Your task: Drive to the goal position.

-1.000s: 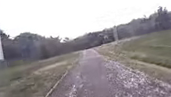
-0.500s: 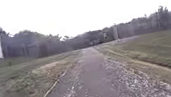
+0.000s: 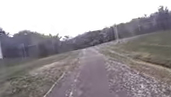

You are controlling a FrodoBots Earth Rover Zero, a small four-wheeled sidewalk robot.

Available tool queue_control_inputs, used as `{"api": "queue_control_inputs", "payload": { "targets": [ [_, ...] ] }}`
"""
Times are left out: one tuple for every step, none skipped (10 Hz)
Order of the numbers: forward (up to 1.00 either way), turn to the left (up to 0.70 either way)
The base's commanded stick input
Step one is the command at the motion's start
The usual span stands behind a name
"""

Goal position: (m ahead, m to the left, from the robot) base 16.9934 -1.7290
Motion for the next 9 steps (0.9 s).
{"api": "queue_control_inputs", "payload": {
  "targets": [
    [0.45,0.0],
    [0.45,0.0],
    [0.45,0.0],
    [0.45,0.0],
    [0.45,0.0],
    [0.45,0.0],
    [0.45,0.0],
    [0.45,0.0],
    [0.45,0.0]
  ]
}}
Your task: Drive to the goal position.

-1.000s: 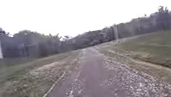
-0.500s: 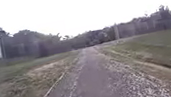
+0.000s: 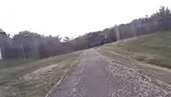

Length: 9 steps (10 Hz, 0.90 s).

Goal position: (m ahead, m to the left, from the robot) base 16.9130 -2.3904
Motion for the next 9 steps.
{"api": "queue_control_inputs", "payload": {
  "targets": [
    [0.45,0.0],
    [0.45,0.0],
    [0.45,0.0],
    [0.45,0.0],
    [0.45,0.0],
    [0.45,0.0],
    [0.45,0.0],
    [0.45,0.0],
    [0.45,0.0]
  ]
}}
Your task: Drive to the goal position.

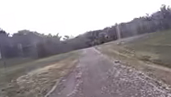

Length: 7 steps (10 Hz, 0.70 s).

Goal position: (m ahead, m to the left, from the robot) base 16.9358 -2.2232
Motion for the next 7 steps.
{"api": "queue_control_inputs", "payload": {
  "targets": [
    [0.45,0.0],
    [0.45,0.0],
    [0.45,0.0],
    [0.45,0.0],
    [0.45,0.0],
    [0.45,0.0],
    [0.45,0.0]
  ]
}}
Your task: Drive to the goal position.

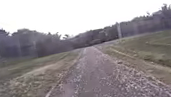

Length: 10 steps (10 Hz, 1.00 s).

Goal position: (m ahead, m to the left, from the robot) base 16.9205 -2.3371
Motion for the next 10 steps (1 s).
{"api": "queue_control_inputs", "payload": {
  "targets": [
    [0.45,0.0],
    [0.45,0.0],
    [0.45,0.0],
    [0.45,0.0],
    [0.45,0.0],
    [0.45,0.0],
    [0.45,-0.02],
    [0.45,-0.13],
    [0.45,-0.25],
    [0.45,-0.21]
  ]
}}
